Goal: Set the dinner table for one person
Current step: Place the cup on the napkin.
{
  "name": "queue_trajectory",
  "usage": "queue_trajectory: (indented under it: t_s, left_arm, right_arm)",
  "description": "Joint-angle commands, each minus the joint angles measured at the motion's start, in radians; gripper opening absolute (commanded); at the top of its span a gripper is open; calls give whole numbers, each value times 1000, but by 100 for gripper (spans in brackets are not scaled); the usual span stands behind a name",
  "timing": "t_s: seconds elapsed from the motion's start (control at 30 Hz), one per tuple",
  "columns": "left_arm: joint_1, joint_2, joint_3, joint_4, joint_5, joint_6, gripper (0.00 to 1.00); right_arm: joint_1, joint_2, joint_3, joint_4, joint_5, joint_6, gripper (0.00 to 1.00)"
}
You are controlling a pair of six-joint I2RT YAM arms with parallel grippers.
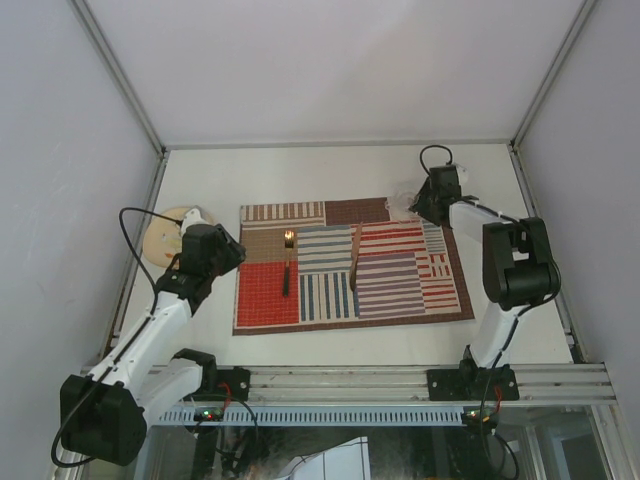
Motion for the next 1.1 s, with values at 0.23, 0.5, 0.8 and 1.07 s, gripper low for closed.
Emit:
queue_trajectory:
  t_s: [0.23, 0.5, 0.8, 1.07]
  left_arm:
    - [6, -7, -12, 47, 25, -12, 47]
    - [6, -12, -23, 50, 35, -15, 47]
    - [5, -24, -37, 52, 28, -18, 47]
    - [5, -79, -58, 33, -12, -22, 47]
  right_arm:
    - [27, -73, 10, -68, 64, 3, 60]
    - [35, -133, 14, -45, 74, -13, 60]
    - [101, -222, 15, -91, 76, -35, 57]
    - [339, -275, 12, -166, 94, -74, 51]
